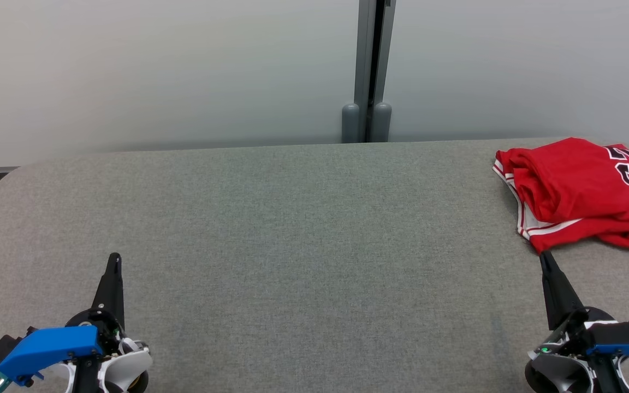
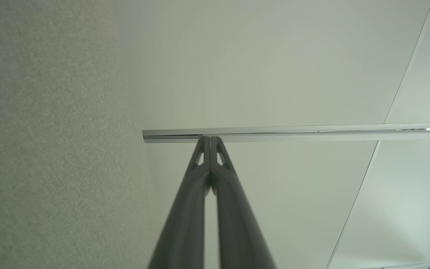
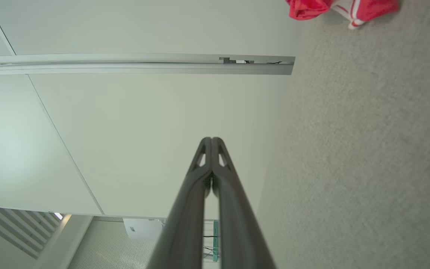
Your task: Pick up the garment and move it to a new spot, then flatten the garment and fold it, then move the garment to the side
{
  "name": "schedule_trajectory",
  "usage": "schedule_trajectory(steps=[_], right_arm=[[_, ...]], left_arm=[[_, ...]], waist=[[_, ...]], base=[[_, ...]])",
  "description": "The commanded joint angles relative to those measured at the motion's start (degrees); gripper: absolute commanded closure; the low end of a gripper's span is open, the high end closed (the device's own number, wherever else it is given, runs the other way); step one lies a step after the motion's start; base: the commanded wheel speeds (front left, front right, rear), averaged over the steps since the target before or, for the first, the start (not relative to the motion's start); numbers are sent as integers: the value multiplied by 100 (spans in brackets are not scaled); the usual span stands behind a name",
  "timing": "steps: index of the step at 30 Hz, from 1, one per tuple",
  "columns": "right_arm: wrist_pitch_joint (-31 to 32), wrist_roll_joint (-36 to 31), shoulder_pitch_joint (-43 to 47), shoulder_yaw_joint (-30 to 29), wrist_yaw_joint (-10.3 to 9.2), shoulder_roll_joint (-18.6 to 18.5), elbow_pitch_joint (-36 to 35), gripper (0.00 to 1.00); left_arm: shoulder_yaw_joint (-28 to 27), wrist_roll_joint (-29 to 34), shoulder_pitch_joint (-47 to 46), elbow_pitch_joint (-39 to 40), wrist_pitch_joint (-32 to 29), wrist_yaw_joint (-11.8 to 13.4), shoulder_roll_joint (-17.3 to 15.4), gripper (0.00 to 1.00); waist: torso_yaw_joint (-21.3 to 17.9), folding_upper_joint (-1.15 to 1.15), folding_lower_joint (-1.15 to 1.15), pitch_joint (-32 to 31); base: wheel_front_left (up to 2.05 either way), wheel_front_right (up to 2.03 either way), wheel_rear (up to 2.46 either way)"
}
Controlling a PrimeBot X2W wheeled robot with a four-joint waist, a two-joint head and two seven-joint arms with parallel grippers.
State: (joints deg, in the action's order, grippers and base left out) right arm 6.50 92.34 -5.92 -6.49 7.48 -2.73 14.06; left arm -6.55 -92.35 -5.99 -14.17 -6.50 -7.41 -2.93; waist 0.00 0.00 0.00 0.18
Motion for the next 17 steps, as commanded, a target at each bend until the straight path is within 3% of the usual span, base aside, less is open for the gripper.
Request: schedule_trajectory(steps=[1, 17], right_arm=[[17, 14, -64, -12, 2, -27, 9, 100], [16, 15, -64, -12, 2, -27, 9, 100]], left_arm=[[-9, -11, -55, 17, -29, -22, 9, 100], [-8, -12, -55, 17, -29, -22, 9, 100]], waist=[[0, 0, 0, 0], [0, 0, 0, 0]], base=[[0, 0, 0], [0, 0, 0]])
